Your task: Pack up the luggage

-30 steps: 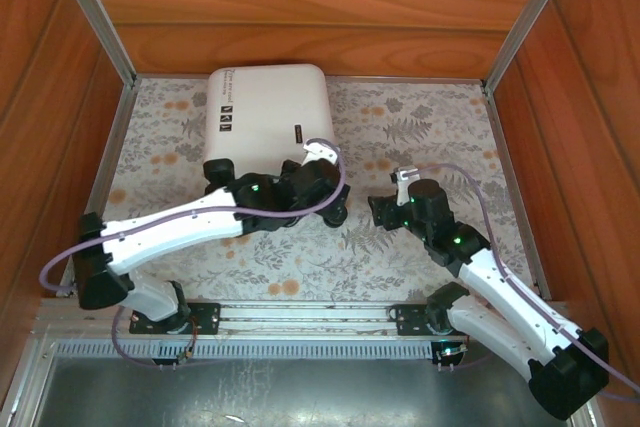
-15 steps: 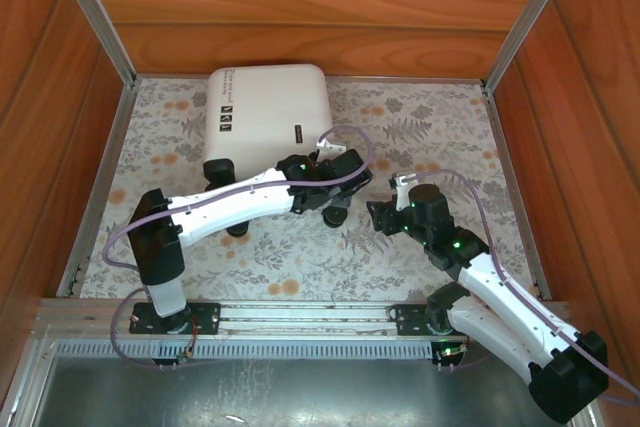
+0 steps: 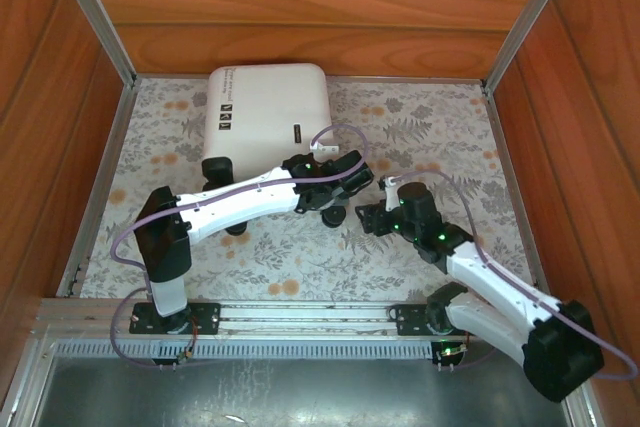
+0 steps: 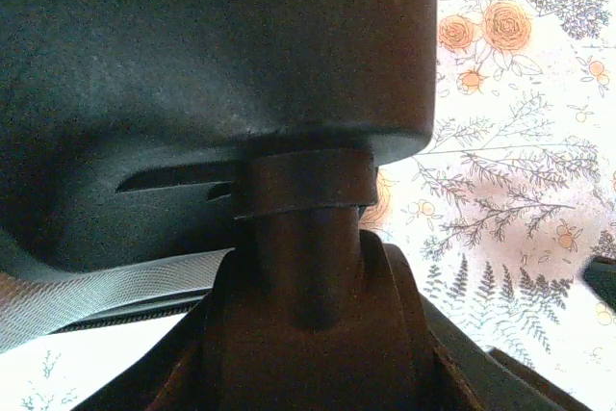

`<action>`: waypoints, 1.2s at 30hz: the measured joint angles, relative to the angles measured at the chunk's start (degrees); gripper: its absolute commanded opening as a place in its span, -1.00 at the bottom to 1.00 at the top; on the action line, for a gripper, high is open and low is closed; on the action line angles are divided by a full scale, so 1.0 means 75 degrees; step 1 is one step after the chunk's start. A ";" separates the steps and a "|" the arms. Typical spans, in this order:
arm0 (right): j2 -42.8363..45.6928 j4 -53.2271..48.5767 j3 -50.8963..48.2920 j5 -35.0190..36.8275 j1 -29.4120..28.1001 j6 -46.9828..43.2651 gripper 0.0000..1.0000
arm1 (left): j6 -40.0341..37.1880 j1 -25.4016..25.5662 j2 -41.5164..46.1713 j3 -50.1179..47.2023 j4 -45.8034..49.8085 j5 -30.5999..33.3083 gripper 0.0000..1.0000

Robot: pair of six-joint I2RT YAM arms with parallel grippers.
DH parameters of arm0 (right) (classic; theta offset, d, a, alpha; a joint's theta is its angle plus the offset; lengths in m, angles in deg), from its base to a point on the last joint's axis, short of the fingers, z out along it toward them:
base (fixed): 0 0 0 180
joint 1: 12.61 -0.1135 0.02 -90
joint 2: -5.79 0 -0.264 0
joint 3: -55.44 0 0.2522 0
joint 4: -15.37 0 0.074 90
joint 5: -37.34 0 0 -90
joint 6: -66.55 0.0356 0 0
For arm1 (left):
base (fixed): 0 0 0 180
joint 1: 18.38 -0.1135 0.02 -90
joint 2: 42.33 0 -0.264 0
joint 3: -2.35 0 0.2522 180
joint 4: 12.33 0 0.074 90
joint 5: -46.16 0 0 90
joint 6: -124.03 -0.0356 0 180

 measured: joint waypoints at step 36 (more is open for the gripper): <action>-0.4144 0.6726 -0.0522 -0.2046 -0.0326 -0.2072 -0.20 | -0.0198 -0.0522 0.1358 -0.2046 -0.2261 -0.1276 -1.00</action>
